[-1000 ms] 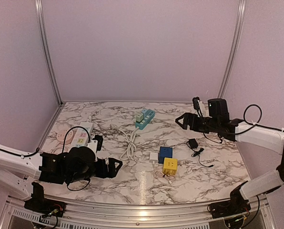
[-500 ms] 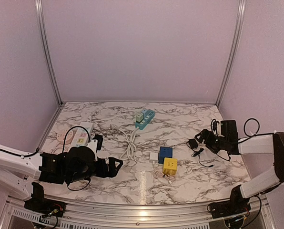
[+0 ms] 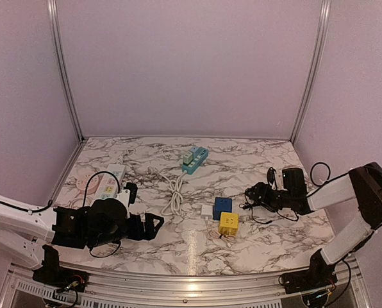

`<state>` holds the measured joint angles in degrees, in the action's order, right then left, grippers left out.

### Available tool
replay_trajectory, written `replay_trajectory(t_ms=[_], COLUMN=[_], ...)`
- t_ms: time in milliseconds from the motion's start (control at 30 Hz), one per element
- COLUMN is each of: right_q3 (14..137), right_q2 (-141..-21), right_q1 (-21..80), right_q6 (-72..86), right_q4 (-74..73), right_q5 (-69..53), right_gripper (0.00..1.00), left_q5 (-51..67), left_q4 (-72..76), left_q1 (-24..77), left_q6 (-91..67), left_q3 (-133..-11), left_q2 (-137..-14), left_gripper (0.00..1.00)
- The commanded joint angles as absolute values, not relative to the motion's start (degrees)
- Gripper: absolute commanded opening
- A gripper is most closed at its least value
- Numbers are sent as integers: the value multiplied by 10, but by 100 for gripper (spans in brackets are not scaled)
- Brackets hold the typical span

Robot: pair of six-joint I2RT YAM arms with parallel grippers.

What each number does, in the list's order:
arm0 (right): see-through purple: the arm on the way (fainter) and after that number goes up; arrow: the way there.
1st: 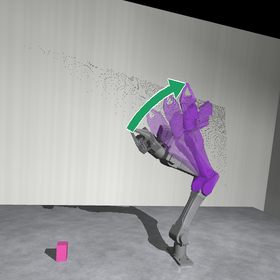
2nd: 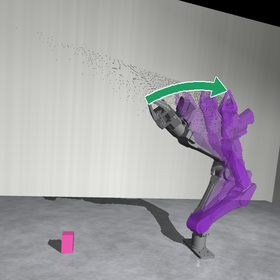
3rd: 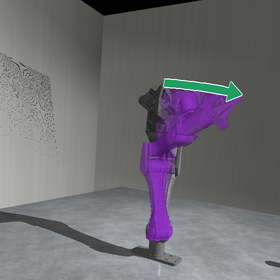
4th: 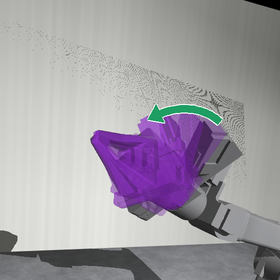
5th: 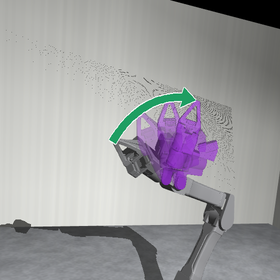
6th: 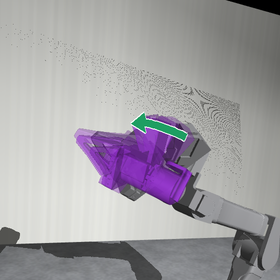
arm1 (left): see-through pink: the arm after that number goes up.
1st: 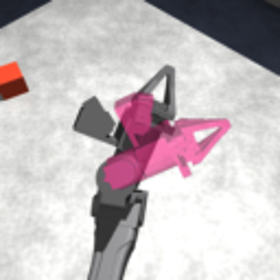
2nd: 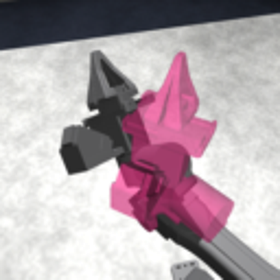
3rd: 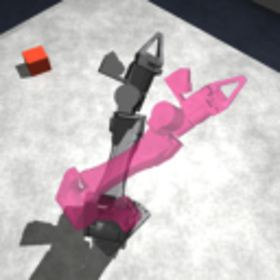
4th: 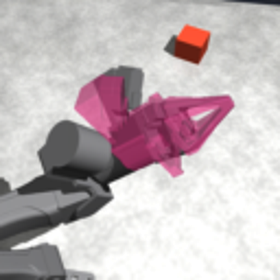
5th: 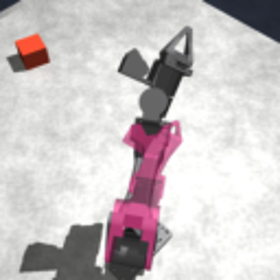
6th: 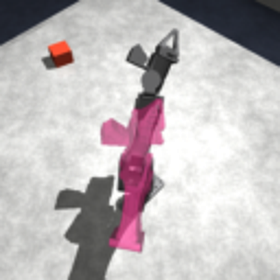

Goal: Insert the plug
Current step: Move the plug to the center of the board.

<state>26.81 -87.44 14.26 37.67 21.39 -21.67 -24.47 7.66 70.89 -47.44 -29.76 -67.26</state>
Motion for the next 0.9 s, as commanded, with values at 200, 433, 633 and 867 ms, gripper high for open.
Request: replay_trajectory(t_ms=[200,433,633,867], right_q3=[257,294,329,389], right_q2=[-919,-951,-955,-846], right_q1=[281,374,429,422], right_q6=[471,498,501,417], right_q4=[327,327,299,119], right_q5=[-202,-171,-153,-40], right_gripper=[77,74,73,78], left_q5=[-240,-255,-277,-279], left_q4=[99,89,72,65], left_q1=[713,713,712,711], left_q6=[-471,-468,-449,-440], left_q3=[-312,-309,-321,-333], left_q2=[-699,-685,-676,-681], left_gripper=[99,99,99,99])
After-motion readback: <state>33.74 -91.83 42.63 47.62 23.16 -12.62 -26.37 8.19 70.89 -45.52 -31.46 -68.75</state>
